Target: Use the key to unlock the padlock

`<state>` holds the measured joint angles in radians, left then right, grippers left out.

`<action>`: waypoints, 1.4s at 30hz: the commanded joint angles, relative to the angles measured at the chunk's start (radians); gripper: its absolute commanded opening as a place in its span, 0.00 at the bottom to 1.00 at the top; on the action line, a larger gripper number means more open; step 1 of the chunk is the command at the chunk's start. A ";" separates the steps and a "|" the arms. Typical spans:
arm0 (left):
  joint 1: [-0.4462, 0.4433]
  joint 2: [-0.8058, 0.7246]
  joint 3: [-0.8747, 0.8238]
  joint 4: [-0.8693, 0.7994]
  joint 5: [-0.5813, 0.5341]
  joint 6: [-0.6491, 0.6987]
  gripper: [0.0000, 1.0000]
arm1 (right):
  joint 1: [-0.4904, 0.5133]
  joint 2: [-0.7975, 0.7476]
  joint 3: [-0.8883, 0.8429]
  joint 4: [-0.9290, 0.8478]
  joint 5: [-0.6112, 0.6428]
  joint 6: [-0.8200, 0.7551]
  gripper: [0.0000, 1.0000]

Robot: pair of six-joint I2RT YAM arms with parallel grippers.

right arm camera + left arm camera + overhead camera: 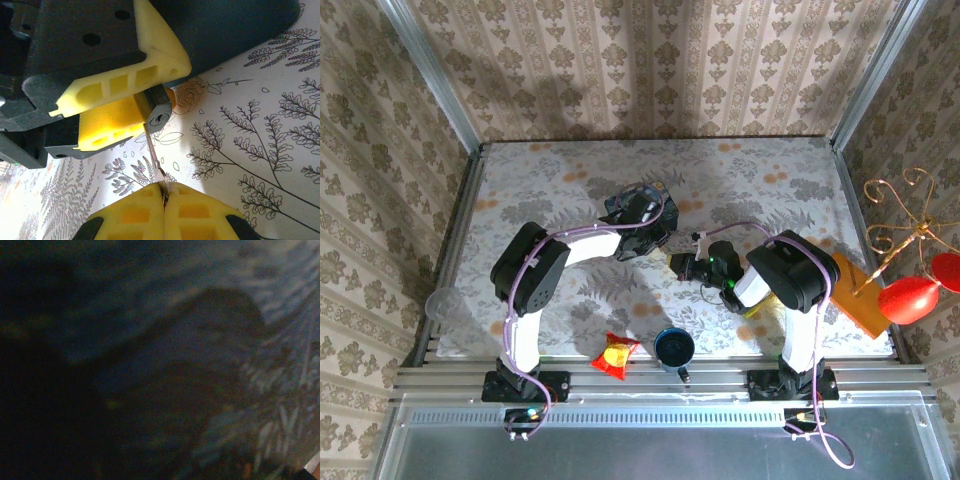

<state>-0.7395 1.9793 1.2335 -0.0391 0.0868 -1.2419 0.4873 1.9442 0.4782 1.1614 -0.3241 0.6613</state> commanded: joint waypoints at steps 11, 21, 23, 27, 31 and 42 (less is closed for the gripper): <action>0.015 -0.121 -0.060 0.044 0.104 -0.033 0.02 | 0.005 -0.068 -0.085 0.012 -0.022 -0.036 0.00; -0.001 -0.155 -0.069 0.039 0.117 -0.047 0.02 | 0.006 -0.102 -0.165 0.129 -0.056 -0.017 0.00; -0.003 -0.154 -0.073 0.039 0.121 -0.053 0.02 | 0.005 -0.126 -0.178 0.130 -0.054 -0.033 0.00; -0.010 -0.152 -0.075 0.048 0.125 -0.061 0.02 | 0.002 -0.180 -0.194 0.112 -0.041 -0.059 0.00; -0.016 -0.157 -0.070 0.051 0.133 -0.062 0.02 | -0.003 -0.227 -0.181 0.060 -0.047 -0.079 0.00; -0.021 -0.184 -0.085 0.066 0.142 -0.067 0.02 | -0.018 -0.292 -0.152 -0.058 -0.026 -0.083 0.00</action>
<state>-0.7532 1.8446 1.1564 -0.0109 0.2142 -1.2907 0.4782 1.6707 0.3023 1.1469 -0.3656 0.5972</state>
